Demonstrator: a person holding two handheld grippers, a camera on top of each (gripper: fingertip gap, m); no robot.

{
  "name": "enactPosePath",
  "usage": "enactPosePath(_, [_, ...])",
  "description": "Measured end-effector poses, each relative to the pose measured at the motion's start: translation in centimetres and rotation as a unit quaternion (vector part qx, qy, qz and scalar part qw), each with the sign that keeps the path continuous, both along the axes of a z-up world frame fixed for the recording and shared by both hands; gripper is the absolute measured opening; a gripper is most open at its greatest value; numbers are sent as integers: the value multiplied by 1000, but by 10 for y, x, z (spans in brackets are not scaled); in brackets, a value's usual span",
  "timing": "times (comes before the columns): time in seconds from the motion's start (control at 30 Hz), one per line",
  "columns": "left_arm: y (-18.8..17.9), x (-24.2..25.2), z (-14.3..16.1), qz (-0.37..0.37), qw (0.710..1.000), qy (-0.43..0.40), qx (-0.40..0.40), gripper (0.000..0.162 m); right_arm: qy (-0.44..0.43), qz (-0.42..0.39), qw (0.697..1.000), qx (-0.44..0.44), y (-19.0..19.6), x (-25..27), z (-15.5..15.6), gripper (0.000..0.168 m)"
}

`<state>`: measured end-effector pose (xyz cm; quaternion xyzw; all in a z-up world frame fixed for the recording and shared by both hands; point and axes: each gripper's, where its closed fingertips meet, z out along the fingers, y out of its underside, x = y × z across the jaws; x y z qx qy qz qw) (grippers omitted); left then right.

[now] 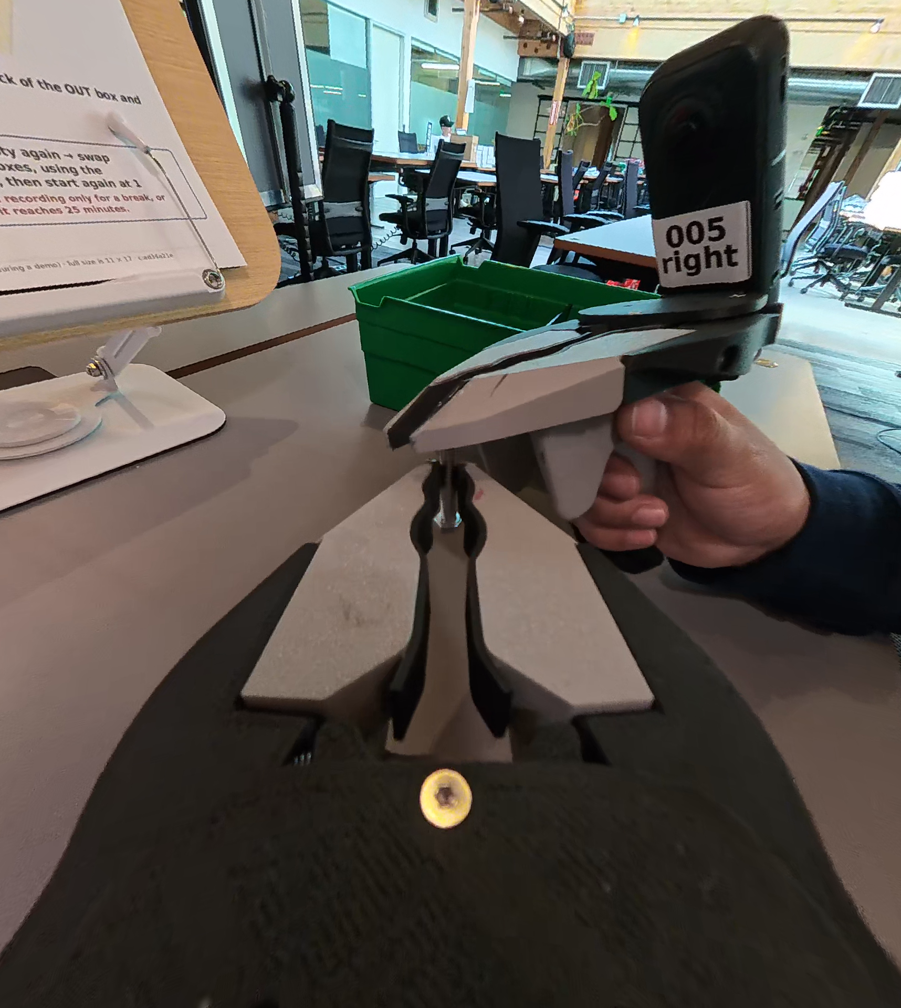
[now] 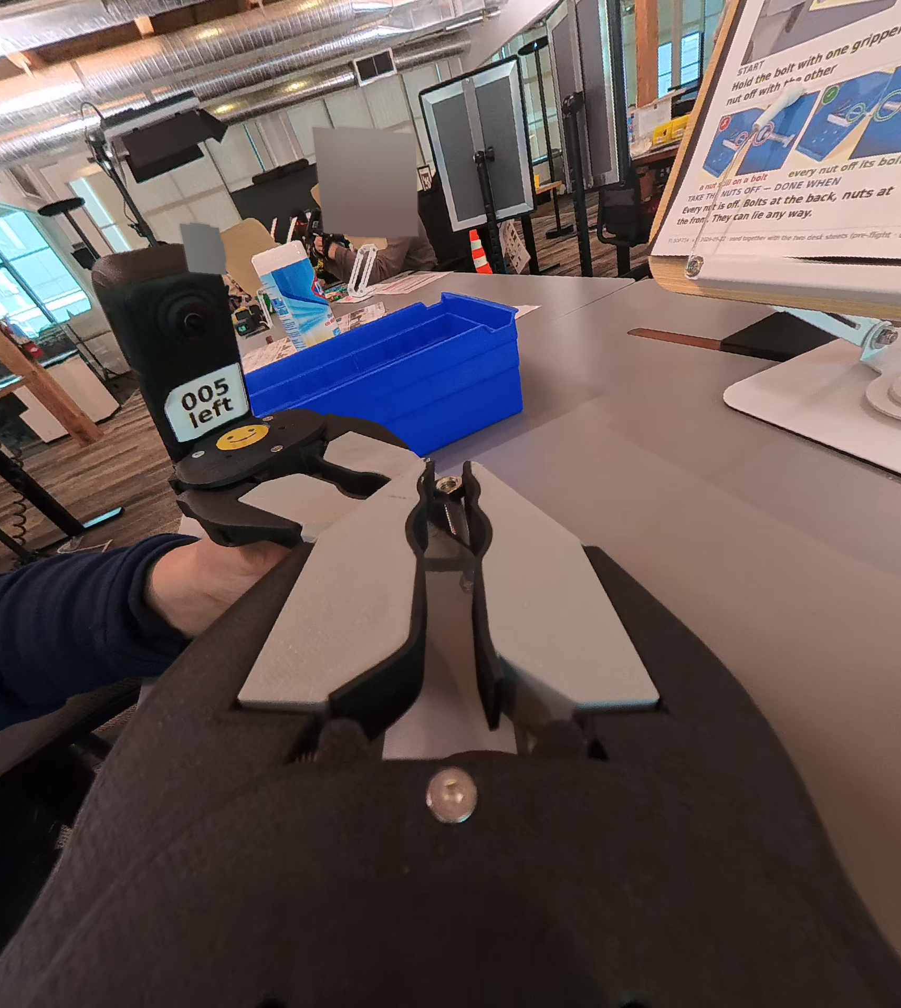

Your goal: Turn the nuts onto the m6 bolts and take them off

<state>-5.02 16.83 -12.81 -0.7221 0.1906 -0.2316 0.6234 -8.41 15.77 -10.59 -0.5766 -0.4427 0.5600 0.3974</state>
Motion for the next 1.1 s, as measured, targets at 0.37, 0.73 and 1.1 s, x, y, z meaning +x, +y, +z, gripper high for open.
enactPosePath(0.37, [5,-14,-1,32,999,1,-8,3,15,-10,1000,3,4,4,5,21])
enactPosePath(0.73, [5,-16,0,39,999,5,-7,4,-2,-21,999,50,1,2,2,19])
enactPosePath(1.1, [2,-6,-1,23,1000,13,-6,3,-5,-21,999,47,-1,-3,-1,16])
